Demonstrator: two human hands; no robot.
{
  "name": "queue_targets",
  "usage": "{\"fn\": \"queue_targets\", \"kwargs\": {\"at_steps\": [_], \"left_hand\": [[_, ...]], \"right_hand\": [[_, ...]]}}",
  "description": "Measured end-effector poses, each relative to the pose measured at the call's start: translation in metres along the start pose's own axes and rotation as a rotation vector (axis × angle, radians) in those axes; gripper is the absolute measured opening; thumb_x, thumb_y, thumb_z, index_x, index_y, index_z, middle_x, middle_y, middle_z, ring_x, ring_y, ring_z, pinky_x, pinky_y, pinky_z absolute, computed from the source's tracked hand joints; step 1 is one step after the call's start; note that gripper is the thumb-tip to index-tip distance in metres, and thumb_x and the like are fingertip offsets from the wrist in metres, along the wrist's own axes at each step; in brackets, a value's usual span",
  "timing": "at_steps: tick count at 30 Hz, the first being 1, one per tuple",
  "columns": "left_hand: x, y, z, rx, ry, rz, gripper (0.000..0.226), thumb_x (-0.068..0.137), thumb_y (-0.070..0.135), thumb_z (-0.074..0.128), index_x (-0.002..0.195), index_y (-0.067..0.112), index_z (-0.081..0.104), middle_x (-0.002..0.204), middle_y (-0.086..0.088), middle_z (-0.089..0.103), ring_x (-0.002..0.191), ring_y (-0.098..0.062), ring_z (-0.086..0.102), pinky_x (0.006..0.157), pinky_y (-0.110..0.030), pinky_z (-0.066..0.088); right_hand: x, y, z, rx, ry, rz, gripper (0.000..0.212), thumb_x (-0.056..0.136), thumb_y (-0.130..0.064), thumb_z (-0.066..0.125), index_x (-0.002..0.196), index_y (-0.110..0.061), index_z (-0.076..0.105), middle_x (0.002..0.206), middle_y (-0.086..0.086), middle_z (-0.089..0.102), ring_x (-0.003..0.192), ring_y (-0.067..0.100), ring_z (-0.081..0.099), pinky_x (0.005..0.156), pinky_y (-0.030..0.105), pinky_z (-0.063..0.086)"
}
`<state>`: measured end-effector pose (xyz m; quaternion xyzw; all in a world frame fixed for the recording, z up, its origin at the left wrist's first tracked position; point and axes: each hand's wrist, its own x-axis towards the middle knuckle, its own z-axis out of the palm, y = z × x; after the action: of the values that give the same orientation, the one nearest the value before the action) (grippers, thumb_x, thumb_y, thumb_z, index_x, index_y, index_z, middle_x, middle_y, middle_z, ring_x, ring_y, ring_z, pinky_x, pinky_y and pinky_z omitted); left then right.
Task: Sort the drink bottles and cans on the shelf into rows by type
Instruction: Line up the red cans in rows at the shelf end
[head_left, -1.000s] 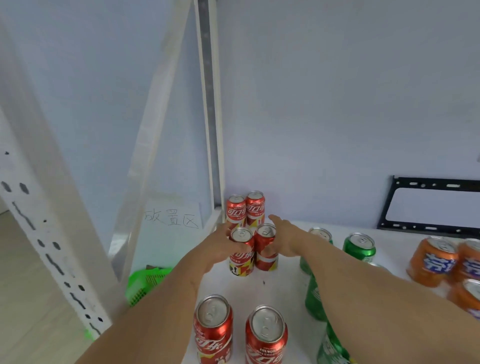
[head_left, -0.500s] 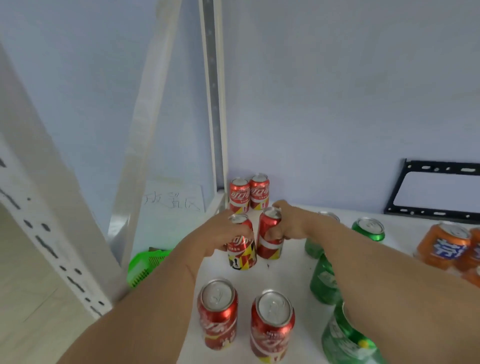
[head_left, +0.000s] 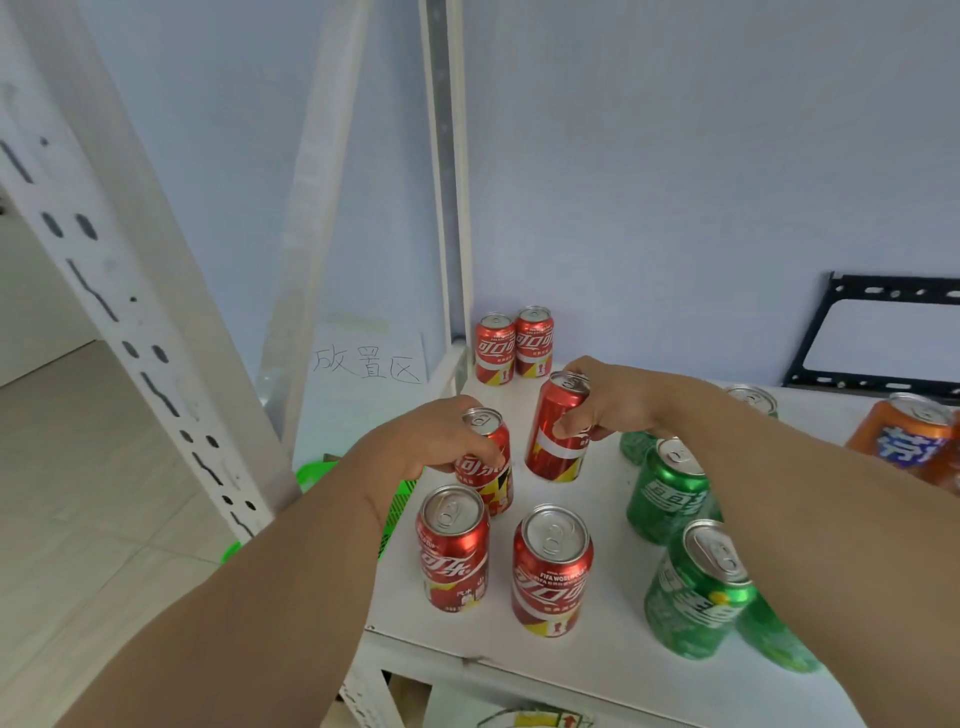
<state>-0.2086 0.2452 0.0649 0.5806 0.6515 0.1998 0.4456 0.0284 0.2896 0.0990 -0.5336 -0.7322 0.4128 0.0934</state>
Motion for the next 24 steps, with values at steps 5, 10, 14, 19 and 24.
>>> {"fn": "queue_targets", "kwargs": {"at_steps": [5,10,14,19,24], "left_hand": [[-0.005,0.002,0.0,0.089,0.022,0.01,0.071,0.056,0.022,0.091,0.118,0.028,0.058,0.106,-0.001,0.068,0.1,-0.023,0.063,0.089,-0.043,0.055],[-0.007,0.002,0.003,0.102,0.021,0.006,0.074,0.062,0.022,0.091,0.124,0.026,0.053,0.112,-0.002,0.066,0.103,-0.023,0.061,0.096,-0.046,0.05],[-0.008,0.006,0.006,0.057,0.014,0.013,0.085,0.066,0.041,0.088,0.138,0.024,0.045,0.134,-0.005,0.057,0.115,-0.024,0.056,0.094,-0.039,0.048],[-0.009,0.016,0.013,0.196,0.199,0.18,0.076,0.081,0.053,0.07,0.145,0.022,0.044,0.149,-0.002,0.048,0.129,-0.024,0.05,0.09,-0.033,0.042],[-0.016,0.016,0.022,0.487,0.434,0.341,0.052,0.088,0.052,0.059,0.133,0.026,0.055,0.135,0.002,0.06,0.117,-0.021,0.058,0.083,-0.034,0.042]], "right_hand": [[-0.006,0.001,0.009,-0.035,0.006,0.015,0.074,0.074,-0.02,0.083,0.129,-0.025,0.035,0.114,-0.001,0.059,0.105,0.022,0.059,0.088,0.041,0.056],[-0.019,0.003,0.015,-0.083,0.044,0.039,0.075,0.073,-0.028,0.083,0.131,-0.026,0.035,0.116,0.001,0.06,0.1,0.021,0.062,0.084,0.039,0.058],[-0.029,0.003,0.024,-0.137,0.087,0.086,0.079,0.07,-0.036,0.083,0.131,-0.027,0.034,0.113,0.001,0.061,0.094,0.02,0.064,0.078,0.036,0.058],[-0.038,-0.001,0.04,-0.262,0.159,0.16,0.088,0.067,-0.045,0.08,0.136,-0.026,0.029,0.109,0.0,0.058,0.09,0.019,0.06,0.08,0.037,0.052],[-0.042,-0.003,0.058,-0.245,0.211,0.204,0.089,0.071,-0.042,0.08,0.139,-0.02,0.026,0.12,0.007,0.059,0.097,0.025,0.058,0.082,0.038,0.048]]}}
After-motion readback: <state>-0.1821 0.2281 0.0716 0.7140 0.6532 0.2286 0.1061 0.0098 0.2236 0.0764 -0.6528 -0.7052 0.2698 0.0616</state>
